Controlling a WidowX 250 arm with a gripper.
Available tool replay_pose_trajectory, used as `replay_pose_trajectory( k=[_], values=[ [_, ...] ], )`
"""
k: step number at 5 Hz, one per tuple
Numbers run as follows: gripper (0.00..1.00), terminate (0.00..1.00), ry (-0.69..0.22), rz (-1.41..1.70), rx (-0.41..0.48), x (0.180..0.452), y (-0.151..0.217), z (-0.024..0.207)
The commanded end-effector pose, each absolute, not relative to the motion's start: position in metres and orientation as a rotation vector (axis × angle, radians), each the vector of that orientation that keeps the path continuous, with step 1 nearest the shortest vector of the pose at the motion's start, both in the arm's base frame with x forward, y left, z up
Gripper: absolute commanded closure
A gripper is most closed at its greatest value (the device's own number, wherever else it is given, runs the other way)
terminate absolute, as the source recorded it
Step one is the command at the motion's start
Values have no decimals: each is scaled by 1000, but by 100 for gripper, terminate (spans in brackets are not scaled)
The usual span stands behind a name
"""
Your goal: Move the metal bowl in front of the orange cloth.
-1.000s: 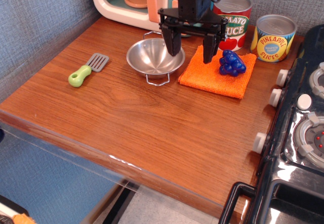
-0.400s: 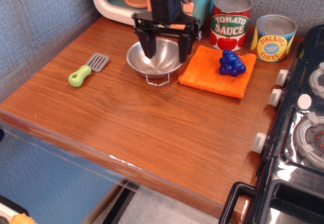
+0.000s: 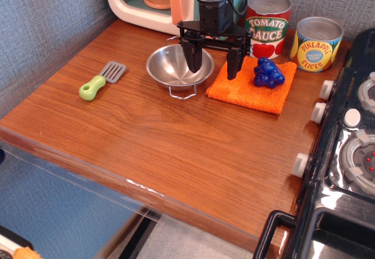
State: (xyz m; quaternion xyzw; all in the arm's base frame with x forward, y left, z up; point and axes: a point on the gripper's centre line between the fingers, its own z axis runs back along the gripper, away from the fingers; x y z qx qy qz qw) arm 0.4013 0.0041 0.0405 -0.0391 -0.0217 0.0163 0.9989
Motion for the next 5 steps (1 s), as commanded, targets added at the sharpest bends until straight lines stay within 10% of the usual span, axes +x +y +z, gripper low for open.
replay_pose_trajectory(
  k=[1,2,3,5],
  values=[
    [0,0,-55,42,-39,411,8,49],
    [0,0,-49,54,-41,410,12,45],
    [100,0,-42,58,-42,409,14,44],
    [100,0,-24,31,-23,409,9,43]
  ],
)
